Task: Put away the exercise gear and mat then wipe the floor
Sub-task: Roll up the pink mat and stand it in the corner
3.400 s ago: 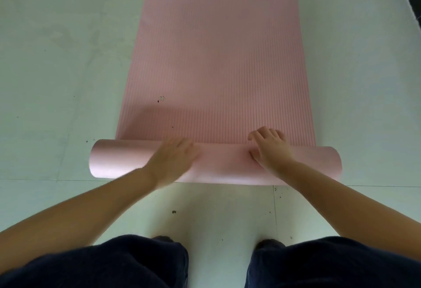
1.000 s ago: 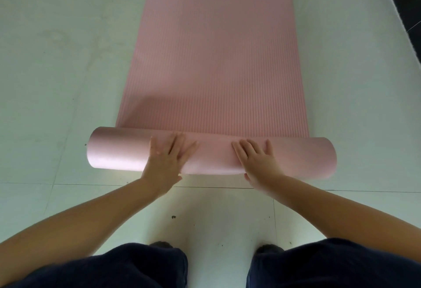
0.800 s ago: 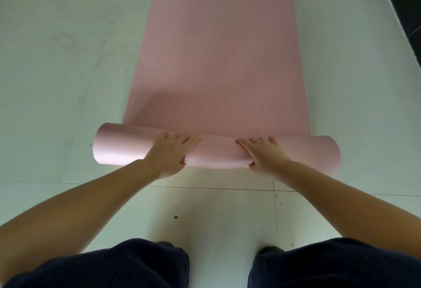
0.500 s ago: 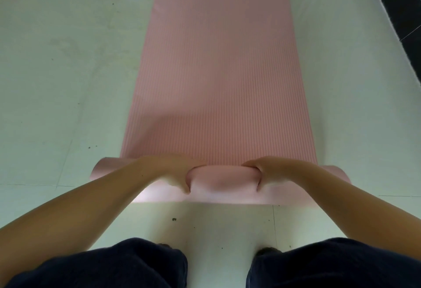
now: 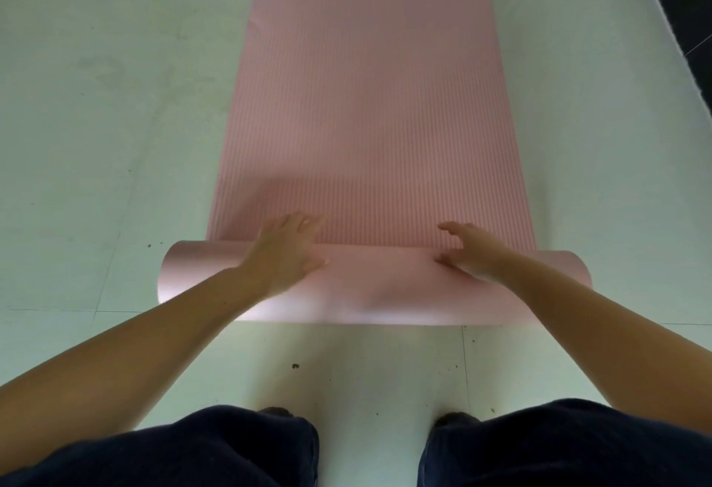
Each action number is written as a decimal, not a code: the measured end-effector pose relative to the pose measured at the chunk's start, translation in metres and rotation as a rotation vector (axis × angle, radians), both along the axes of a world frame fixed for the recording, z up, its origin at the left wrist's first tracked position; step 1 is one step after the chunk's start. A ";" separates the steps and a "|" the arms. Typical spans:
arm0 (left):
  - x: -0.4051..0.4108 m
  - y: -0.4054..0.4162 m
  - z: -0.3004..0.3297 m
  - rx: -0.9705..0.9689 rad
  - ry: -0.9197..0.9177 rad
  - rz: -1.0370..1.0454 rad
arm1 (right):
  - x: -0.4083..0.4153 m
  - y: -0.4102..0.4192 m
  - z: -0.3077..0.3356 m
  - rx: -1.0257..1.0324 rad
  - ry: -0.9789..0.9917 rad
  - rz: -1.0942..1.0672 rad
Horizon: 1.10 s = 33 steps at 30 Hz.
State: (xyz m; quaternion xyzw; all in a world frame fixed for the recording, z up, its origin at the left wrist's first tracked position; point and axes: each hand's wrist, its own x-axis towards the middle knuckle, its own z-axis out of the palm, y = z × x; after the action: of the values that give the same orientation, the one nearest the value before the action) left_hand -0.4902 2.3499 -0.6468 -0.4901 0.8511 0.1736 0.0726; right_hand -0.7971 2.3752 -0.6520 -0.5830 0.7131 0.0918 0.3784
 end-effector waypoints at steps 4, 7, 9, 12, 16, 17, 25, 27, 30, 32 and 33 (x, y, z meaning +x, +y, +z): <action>-0.018 0.033 -0.002 0.080 -0.146 -0.165 | 0.014 0.004 0.003 -0.357 0.240 0.142; -0.017 0.033 -0.012 0.234 -0.276 -0.186 | 0.029 0.017 0.007 -0.610 0.122 0.238; -0.018 0.016 -0.012 0.299 -0.264 -0.172 | 0.043 0.032 0.004 -0.645 0.071 0.372; -0.020 -0.006 -0.009 0.276 -0.215 -0.121 | 0.053 0.051 -0.004 -0.577 0.147 0.484; -0.026 0.000 -0.011 -0.209 -0.072 -0.133 | 0.046 0.051 -0.008 -0.246 0.303 0.643; -0.026 0.006 -0.013 -0.270 -0.050 -0.129 | 0.047 0.048 -0.006 -0.220 0.333 0.652; -0.015 0.029 -0.023 -0.155 -0.345 -0.262 | 0.049 0.022 0.001 -0.266 0.361 0.645; -0.016 0.023 -0.016 -0.145 -0.323 -0.247 | 0.047 0.017 0.004 -0.303 0.324 0.648; -0.007 0.017 -0.011 -0.086 -0.185 -0.263 | 0.050 0.012 0.011 -0.286 0.286 0.658; 0.000 0.019 -0.007 0.030 -0.136 -0.241 | 0.055 0.013 0.015 -0.218 0.213 0.660; 0.001 0.021 -0.001 0.083 -0.148 -0.239 | 0.057 0.013 0.018 -0.157 0.155 0.659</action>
State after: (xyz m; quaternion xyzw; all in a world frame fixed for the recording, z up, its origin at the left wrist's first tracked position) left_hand -0.4893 2.3709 -0.6482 -0.3932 0.8879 0.1620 0.1755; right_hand -0.7402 2.3885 -0.6340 -0.8005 0.5180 0.1981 0.2271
